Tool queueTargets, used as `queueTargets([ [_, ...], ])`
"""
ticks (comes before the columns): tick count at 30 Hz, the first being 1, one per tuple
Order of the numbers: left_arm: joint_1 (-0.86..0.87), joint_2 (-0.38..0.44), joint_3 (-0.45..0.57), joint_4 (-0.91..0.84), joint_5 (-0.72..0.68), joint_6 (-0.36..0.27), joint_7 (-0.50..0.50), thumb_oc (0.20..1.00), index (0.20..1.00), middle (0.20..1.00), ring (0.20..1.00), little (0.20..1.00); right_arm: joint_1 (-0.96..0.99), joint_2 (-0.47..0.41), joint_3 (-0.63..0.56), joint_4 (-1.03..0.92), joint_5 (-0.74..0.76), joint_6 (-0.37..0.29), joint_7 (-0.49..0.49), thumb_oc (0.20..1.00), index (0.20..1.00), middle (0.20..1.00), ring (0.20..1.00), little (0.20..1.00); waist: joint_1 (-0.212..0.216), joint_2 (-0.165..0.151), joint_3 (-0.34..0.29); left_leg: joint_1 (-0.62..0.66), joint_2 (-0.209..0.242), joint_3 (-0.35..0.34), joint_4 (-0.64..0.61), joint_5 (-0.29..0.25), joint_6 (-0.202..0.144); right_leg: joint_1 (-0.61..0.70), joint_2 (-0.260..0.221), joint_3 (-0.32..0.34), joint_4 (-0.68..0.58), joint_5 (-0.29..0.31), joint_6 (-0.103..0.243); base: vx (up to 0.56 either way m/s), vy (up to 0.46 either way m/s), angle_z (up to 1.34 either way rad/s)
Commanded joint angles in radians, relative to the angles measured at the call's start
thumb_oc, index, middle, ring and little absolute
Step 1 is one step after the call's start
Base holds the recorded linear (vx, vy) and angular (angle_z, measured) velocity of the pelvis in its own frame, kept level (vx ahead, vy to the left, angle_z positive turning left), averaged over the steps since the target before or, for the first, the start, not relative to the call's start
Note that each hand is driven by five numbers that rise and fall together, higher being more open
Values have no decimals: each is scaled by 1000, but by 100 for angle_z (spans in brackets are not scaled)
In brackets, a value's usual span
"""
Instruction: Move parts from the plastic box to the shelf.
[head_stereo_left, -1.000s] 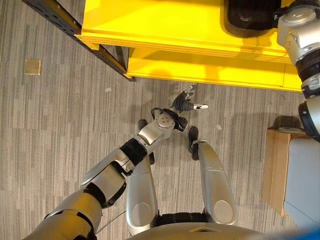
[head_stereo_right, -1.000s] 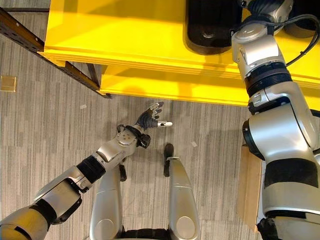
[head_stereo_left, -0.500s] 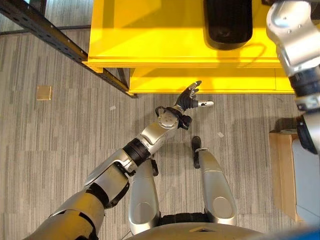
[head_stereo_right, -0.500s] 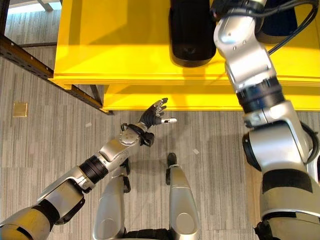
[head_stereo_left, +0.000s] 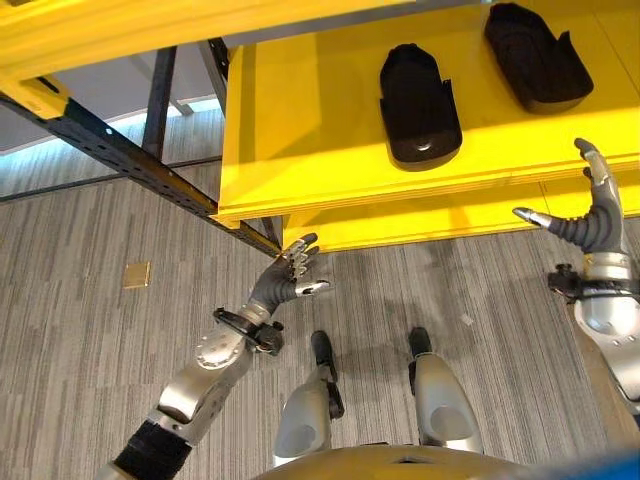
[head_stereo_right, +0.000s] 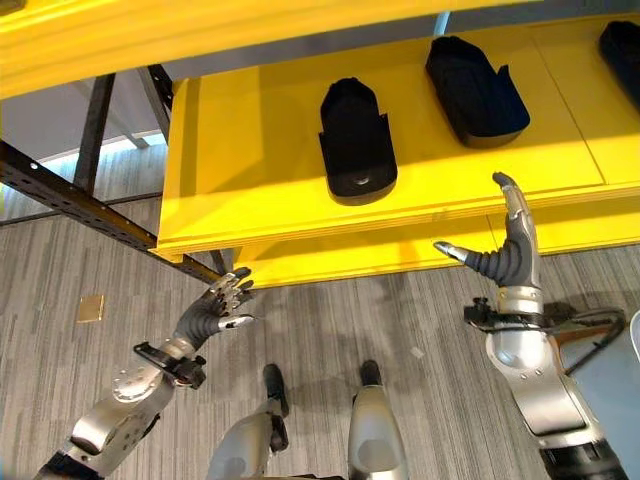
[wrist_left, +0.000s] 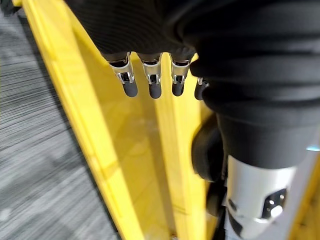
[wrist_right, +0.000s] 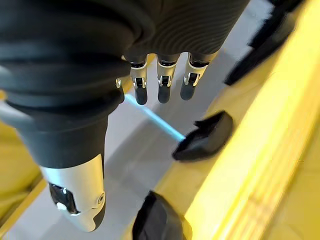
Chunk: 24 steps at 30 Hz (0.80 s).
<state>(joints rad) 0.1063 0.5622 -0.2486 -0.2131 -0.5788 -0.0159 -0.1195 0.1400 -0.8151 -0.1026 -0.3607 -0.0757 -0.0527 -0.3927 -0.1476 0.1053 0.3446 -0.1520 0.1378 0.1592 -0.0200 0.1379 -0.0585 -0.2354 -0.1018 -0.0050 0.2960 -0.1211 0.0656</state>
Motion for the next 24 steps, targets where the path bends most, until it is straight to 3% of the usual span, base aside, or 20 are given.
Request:
queueTargets([
  [1,-48,44,4,-64,-40,-72,-88,1000,1000,1000,1000,1000,-110,-50,-28,-26,-91,-114,72,1000,1000,1000,1000,1000,-13,-78,-42,37,4,18,20,-108,5,110,33,-14,-117,6,5,26,5,-9],
  [2,-32,52,14,-75,-44,-67,-102,1000,1000,1000,1000,1000,-99,-78,-15,-39,-171,-115,85,1000,1000,1000,1000,1000,-5,-81,-55,46,1,22,19,-112,8,121,31,-22,-125,10,7,22,1,-9],
  [5,-14,71,28,-88,-56,-54,-118,1000,1000,1000,1000,1000,-116,-131,30,-36,-123,-89,184,1000,1000,1000,1000,1000,10,-85,-74,61,-3,25,16,-115,12,142,30,-33,-140,14,9,4,-16,-2],
  [7,-25,101,24,-87,-61,-39,-135,1000,1000,1000,1000,1000,-190,-195,127,-21,-137,-13,301,1000,1000,1000,1000,1000,36,-88,-80,68,-7,22,12,-116,16,154,30,-46,-151,18,10,-27,-50,1],
  [9,-29,109,24,-84,-66,-38,-145,1000,1000,1000,1000,1000,-230,-224,180,-14,-137,15,342,1000,1000,1000,1000,1000,45,-88,-79,72,-9,20,10,-115,18,158,30,-53,-154,19,10,-14,-33,3],
  [11,-32,127,23,-86,-77,-43,-155,1000,1000,1000,1000,1000,-303,-280,266,5,-110,82,417,1000,1000,1000,1000,1000,65,-85,-72,74,-10,10,7,-111,18,161,31,-63,-155,20,8,-46,-49,10],
  [14,-60,129,32,-80,-78,-75,-48,1000,1000,1000,1000,1000,-408,-292,387,32,-130,154,535,1000,1000,1000,1000,1000,84,-80,-42,53,-13,-5,11,-103,16,145,30,-79,-146,19,2,-96,-36,21],
  [16,-58,120,55,-80,-90,-105,-9,1000,1000,1000,1000,1000,-410,-284,396,31,-148,158,529,1000,1000,1000,1000,1000,88,-83,-33,46,-13,-9,13,-101,17,140,30,-80,-141,16,0,-36,-32,9],
  [20,-53,103,98,-87,-67,-103,10,1000,1000,1000,1000,1000,-398,-264,384,21,-152,155,538,1000,1000,1000,1000,1000,96,-91,-15,33,-11,-16,21,-101,15,127,32,-83,-134,16,-1,-47,-44,1],
  [23,-44,94,115,-94,-50,-99,13,1000,1000,1000,1000,1000,-373,-259,358,-1,-154,117,517,1000,1000,1000,1000,1000,94,-93,-3,30,-7,-18,21,-99,11,120,34,-82,-133,18,0,-34,-22,2],
  [24,-31,95,121,-103,-51,-96,8,1000,1000,1000,1000,1000,-349,-259,332,-45,-123,74,518,1000,1000,1000,1000,1000,89,-92,5,27,-5,-19,23,-100,11,115,36,-75,-129,17,1,0,0,0],
])
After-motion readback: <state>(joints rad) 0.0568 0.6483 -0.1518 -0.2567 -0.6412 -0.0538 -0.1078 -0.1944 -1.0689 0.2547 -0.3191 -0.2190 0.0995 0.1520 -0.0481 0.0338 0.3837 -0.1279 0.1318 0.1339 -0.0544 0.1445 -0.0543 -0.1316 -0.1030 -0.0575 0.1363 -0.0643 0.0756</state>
